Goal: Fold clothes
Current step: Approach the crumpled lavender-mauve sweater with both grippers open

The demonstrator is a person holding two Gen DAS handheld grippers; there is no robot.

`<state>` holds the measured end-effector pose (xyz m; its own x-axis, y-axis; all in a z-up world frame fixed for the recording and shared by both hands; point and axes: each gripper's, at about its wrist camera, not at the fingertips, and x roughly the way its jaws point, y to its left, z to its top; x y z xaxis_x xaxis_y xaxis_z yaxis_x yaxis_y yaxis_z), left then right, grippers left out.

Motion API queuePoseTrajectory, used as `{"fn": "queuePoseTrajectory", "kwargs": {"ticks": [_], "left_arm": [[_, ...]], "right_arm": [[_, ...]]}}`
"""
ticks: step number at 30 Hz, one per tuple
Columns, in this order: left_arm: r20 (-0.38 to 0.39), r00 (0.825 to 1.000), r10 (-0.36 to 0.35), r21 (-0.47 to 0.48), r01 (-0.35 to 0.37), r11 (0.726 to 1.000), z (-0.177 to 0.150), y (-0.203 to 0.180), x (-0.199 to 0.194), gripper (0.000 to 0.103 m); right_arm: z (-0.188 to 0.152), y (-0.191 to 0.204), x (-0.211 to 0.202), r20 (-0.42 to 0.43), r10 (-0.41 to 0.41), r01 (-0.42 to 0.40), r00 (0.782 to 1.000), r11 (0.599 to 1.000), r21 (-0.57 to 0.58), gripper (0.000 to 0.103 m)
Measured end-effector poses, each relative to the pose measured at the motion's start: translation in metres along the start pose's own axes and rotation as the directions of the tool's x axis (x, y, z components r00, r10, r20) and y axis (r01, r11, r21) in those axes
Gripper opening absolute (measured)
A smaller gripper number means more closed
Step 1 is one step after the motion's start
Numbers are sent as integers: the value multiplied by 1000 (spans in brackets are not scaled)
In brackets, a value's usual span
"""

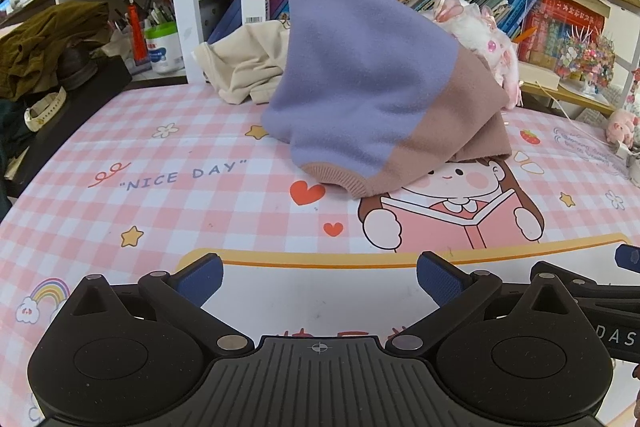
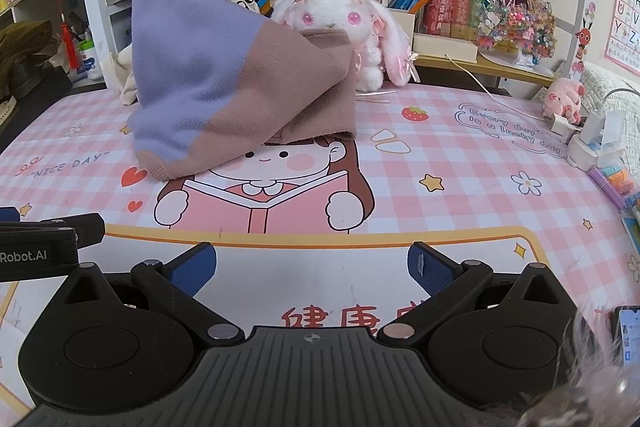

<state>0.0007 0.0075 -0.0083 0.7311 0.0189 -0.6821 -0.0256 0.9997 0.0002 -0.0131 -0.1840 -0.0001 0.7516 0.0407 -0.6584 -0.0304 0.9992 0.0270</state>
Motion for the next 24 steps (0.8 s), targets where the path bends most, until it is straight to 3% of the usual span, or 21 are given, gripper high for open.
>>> {"fn": "queuePoseTrajectory", "kwargs": {"ticks": [24], "left_arm": [[16, 1000, -12, -1, 12, 1000, -1, -2, -3, 103]], "right_arm": [[2, 3, 3, 3, 8, -8, 1000, 1000, -12, 103]]}}
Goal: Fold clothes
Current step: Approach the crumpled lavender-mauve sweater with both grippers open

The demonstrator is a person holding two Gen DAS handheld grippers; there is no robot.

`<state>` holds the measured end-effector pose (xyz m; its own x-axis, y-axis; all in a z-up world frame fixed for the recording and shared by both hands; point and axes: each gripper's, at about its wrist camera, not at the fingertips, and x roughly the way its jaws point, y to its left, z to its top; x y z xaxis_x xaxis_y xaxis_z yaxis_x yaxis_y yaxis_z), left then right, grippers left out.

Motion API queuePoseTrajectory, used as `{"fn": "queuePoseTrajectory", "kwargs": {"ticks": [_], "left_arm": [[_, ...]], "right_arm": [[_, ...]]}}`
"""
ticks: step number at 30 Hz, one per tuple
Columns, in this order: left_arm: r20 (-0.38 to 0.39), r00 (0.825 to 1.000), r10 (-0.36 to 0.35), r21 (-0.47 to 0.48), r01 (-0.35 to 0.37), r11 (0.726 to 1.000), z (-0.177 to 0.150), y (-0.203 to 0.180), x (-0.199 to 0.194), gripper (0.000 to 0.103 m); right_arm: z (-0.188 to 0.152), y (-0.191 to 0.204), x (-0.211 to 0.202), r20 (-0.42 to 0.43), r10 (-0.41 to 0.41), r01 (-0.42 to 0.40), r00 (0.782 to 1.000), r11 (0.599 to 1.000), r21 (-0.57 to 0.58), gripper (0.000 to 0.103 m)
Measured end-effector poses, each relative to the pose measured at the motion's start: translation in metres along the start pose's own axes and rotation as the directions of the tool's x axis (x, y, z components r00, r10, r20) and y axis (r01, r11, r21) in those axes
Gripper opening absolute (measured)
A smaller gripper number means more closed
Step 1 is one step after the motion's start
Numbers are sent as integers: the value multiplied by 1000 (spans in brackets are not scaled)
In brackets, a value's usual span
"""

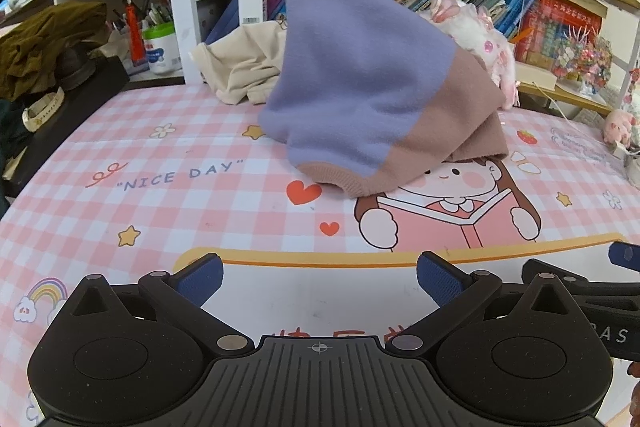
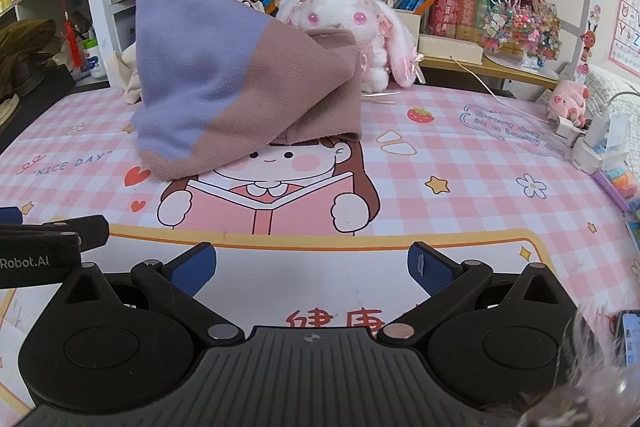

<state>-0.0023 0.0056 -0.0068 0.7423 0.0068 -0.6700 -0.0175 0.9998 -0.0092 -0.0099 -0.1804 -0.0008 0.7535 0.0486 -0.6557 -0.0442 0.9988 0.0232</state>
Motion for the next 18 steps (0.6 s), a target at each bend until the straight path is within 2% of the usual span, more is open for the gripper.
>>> {"fn": "queuePoseTrajectory", "kwargs": {"ticks": [5, 11, 18], "left_arm": [[29, 999, -40, -20, 41, 999, 1, 2, -4, 103], [-7, 997, -83, -41, 83, 996, 1, 4, 1, 103], [39, 998, -58, -33, 59, 998, 0, 2, -8, 103]], "right_arm": [[0, 0, 2, -4, 13, -13, 1000, 1000, 4, 103], [-2, -3, 3, -14, 20, -19, 1000, 1000, 25, 103], [-4, -5, -1, -16, 35, -34, 999, 999, 34, 103]]}}
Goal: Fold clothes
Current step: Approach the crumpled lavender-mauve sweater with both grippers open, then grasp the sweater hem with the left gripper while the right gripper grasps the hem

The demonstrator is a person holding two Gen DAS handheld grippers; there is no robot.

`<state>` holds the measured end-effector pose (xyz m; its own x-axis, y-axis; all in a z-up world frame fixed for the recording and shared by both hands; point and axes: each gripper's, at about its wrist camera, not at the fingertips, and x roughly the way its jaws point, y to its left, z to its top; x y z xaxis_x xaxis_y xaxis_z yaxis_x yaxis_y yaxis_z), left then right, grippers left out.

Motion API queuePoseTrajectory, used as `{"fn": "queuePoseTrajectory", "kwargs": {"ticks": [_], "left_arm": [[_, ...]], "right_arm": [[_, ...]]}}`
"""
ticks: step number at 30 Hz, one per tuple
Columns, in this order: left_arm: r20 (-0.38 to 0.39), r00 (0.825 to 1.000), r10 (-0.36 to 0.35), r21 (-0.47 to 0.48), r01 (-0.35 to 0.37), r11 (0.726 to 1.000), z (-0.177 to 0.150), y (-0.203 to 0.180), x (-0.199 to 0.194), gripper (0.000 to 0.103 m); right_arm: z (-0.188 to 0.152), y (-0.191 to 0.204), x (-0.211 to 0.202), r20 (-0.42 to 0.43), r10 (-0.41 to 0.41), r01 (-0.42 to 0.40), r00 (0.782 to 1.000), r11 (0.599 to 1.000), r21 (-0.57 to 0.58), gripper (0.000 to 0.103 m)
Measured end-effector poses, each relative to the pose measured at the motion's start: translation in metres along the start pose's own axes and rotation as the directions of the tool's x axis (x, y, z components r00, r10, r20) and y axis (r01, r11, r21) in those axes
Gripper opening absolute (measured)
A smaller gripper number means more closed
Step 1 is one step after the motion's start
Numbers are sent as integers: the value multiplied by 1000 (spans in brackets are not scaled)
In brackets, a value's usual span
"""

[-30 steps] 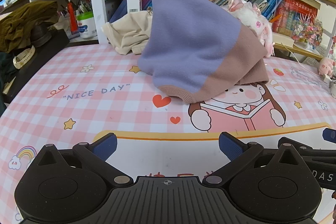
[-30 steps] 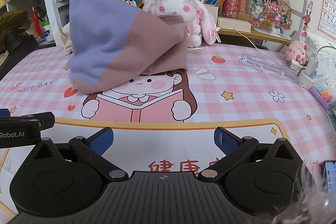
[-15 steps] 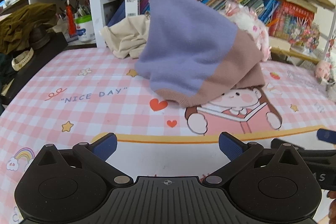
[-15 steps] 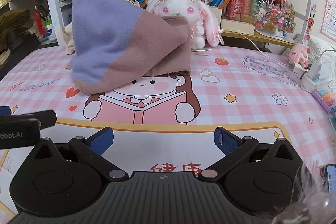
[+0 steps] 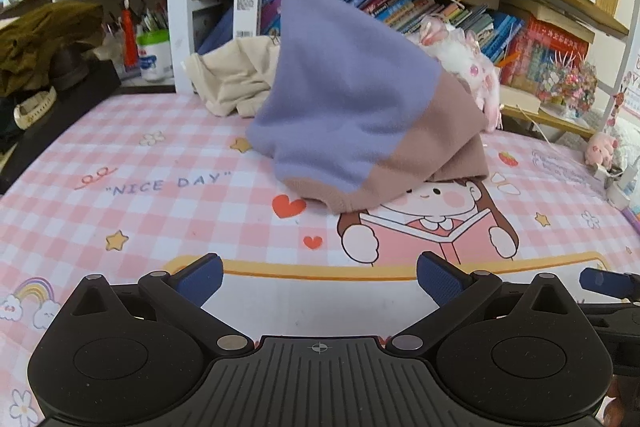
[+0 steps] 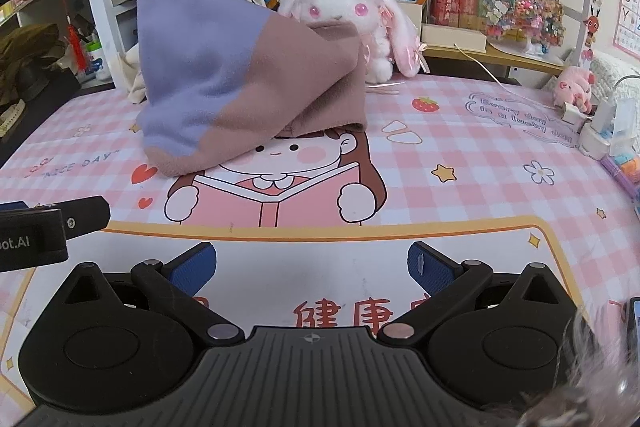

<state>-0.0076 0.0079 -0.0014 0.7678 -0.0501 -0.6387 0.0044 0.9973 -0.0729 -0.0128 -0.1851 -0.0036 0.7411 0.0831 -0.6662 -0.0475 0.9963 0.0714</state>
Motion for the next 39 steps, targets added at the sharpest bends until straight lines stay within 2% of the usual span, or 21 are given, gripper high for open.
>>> {"fn": "queuePoseTrajectory", "kwargs": {"ticks": [5, 7, 11, 13, 19, 23, 25, 27, 28, 29, 30, 31, 32, 36, 39], "left_arm": [[-14, 998, -54, 1, 54, 999, 1, 1, 3, 103], [7, 999, -33, 21, 33, 999, 3, -1, 1, 103], [46, 999, 13, 122, -19, 992, 10, -5, 12, 103], [54, 999, 4, 168, -13, 986, 13, -6, 26, 103], [14, 1000, -8, 284, 4, 959, 21, -16, 81, 102], [-16, 1000, 21, 362, -13, 932, 22, -24, 114, 102], [-28, 999, 32, 363, -19, 932, 23, -23, 127, 101], [-21, 999, 39, 331, -30, 943, 29, -19, 134, 94], [-24, 999, 47, 314, -37, 949, 33, -18, 138, 86], [-47, 999, 18, 278, -5, 961, 39, -15, 140, 63], [-73, 997, -19, 236, 36, 971, 45, -12, 142, 45], [-97, 994, -58, 193, 76, 978, 51, -9, 144, 15], [-111, 991, -70, 160, 88, 983, 56, -8, 142, 13], [-33, 981, -189, 121, 192, 974, 68, -12, 97, 9], [8, 955, -296, 144, 292, 946, 65, -27, 51, 9]], "right_arm": [[1, 1, 0, 8, -2, 2, 1000, 1000, -5, 103], [1, 0, 1, 11, -11, 11, 1000, 1000, -7, 103], [4, -4, 8, 9, -59, 59, 998, 998, -20, 103], [6, -8, 13, -10, -72, 72, 997, 997, -26, 103], [7, -17, 22, -38, -91, 89, 995, 994, -63, 103], [4, -12, 21, -39, -89, 82, 995, 983, -164, 103], [2, -8, 19, -39, -78, 67, 996, 972, -223, 103], [0, -3, 15, -25, -64, 55, 998, 957, -284, 103], [-2, -2, 14, -17, -54, 46, 998, 950, -310, 103], [-3, 0, 12, -9, -43, 38, 999, 941, -336, 103], [-4, 1, 11, -1, -32, 29, 999, 932, -362, 103], [-4, 2, 9, 9, -19, 21, 1000, 922, -387, 103], [-4, 3, 8, 19, -5, 13, 1000, 911, -413, 103], [-3, 5, 1, 76, 76, -26, 994, 856, -516, 102], [-1, 8, 0, 121, 130, -31, 984, 796, -605, 102]]}}
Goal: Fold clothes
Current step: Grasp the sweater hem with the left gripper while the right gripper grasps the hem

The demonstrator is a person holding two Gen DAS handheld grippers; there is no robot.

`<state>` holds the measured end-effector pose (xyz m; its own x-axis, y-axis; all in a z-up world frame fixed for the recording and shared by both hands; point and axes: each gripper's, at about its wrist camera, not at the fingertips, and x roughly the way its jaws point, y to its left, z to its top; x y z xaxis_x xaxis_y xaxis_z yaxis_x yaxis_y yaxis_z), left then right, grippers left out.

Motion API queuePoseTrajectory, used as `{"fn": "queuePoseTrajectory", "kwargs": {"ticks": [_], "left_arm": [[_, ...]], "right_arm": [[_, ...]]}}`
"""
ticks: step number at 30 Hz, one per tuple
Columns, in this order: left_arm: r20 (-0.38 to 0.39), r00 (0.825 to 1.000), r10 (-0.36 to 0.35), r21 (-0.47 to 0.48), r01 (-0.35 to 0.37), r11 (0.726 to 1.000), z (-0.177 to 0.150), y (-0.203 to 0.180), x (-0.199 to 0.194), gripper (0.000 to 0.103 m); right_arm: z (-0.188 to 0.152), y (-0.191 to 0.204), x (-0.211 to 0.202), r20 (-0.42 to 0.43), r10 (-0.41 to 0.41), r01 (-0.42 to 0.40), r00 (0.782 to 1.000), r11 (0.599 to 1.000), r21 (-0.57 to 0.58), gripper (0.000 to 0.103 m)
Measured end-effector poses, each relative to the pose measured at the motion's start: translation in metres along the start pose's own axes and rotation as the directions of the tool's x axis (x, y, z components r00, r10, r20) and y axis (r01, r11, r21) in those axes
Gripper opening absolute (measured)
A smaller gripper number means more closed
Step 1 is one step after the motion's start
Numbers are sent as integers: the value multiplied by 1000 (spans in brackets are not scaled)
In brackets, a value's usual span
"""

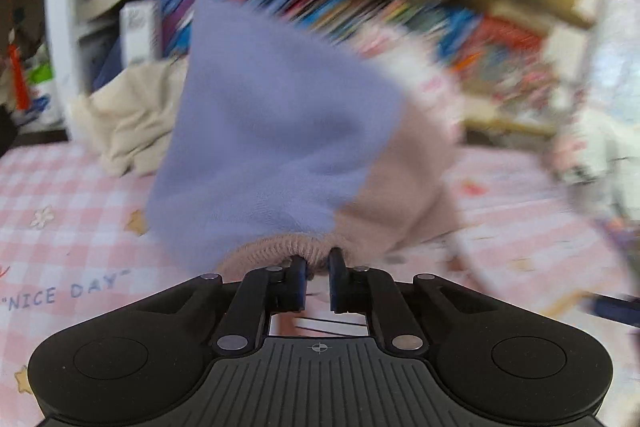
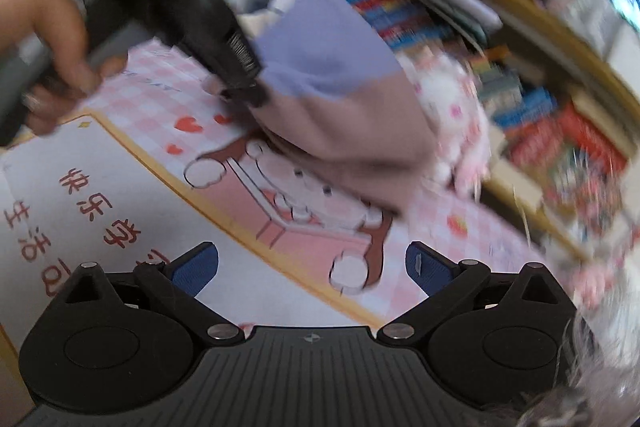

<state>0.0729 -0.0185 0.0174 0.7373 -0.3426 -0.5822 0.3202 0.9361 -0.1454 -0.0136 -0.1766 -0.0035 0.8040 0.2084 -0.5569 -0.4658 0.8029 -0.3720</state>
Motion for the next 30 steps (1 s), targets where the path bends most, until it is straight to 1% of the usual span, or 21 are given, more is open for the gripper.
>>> {"fn": "queuePoseTrajectory", "kwargs": {"ticks": [3, 7, 10, 11, 12, 13, 15, 16, 17, 19, 20, 21, 23, 24, 26, 27, 28, 30], "left_arm": [[33, 997, -71, 29, 70, 997, -7, -32, -33, 9], [37, 992, -121, -6, 122, 993, -19, -57, -54, 9], [38, 988, -147, -29, 149, 988, -26, -68, -57, 9], [43, 989, -142, -40, 143, 989, -27, -66, -61, 10], [47, 990, -133, -52, 136, 989, -27, -64, -64, 10], [52, 991, -124, -65, 128, 990, -28, -63, -68, 11], [60, 992, -107, -90, 112, 990, -30, -59, -76, 18], [70, 993, -94, -98, 100, 990, -33, -56, -83, 33], [86, 995, -56, -101, 65, 993, -39, -53, -92, 55], [116, 993, 32, -94, -21, 995, -53, -50, -107, 75], [110, 990, 93, -61, -86, 994, -60, -51, -107, 75], [101, 982, 157, -23, -155, 988, -67, -52, -106, 75], [70, 961, 269, 88, -275, 957, -75, -57, -89, 75], [66, 946, 319, 144, -325, 935, -79, -60, -78, 75], [66, 922, 382, 225, -387, 894, -83, -63, -52, 75], [60, 913, 404, 247, -405, 880, -83, -62, -40, 75], [52, 904, 423, 264, -421, 868, -83, -61, -28, 75], [47, 893, 448, 284, -442, 851, -79, -59, -7, 75]], "right_arm": [[4, 2, 3, 65, 15, -8, 998, 994, -110, 102], [7, 6, 6, 132, 61, -31, 989, 976, -216, 102], [8, 8, 9, 157, 111, -73, 981, 970, -230, 100], [8, 6, 9, 177, 122, -83, 977, 973, -214, 99], [8, 5, 10, 190, 124, -85, 974, 976, -200, 86], [10, 2, 12, 190, 117, -81, 975, 979, -189, 58], [14, -5, 16, 192, 109, -79, 975, 984, -159, 34], [17, -14, 18, 191, 128, -106, 973, 987, -121, 24], [21, -23, 19, 192, 146, -132, 970, 988, -85, 23], [29, -34, 19, 205, 161, -152, 965, 987, -58, 20], [33, -38, 18, 212, 164, -157, 963, 986, -51, 20], [36, -42, 17, 217, 168, -162, 962, 986, -45, 19], [40, -51, 14, 221, 177, -177, 959, 984, -21, 19], [43, -55, 13, 220, 180, -184, 959, 983, -6, 19], [43, -59, 10, 219, 181, -188, 959, 982, 13, 19], [43, -61, 8, 218, 181, -190, 959, 982, 21, 19], [44, -63, 6, 218, 178, -188, 960, 982, 25, 19], [44, -68, 2, 218, 168, -177, 961, 984, 25, 19]]}}
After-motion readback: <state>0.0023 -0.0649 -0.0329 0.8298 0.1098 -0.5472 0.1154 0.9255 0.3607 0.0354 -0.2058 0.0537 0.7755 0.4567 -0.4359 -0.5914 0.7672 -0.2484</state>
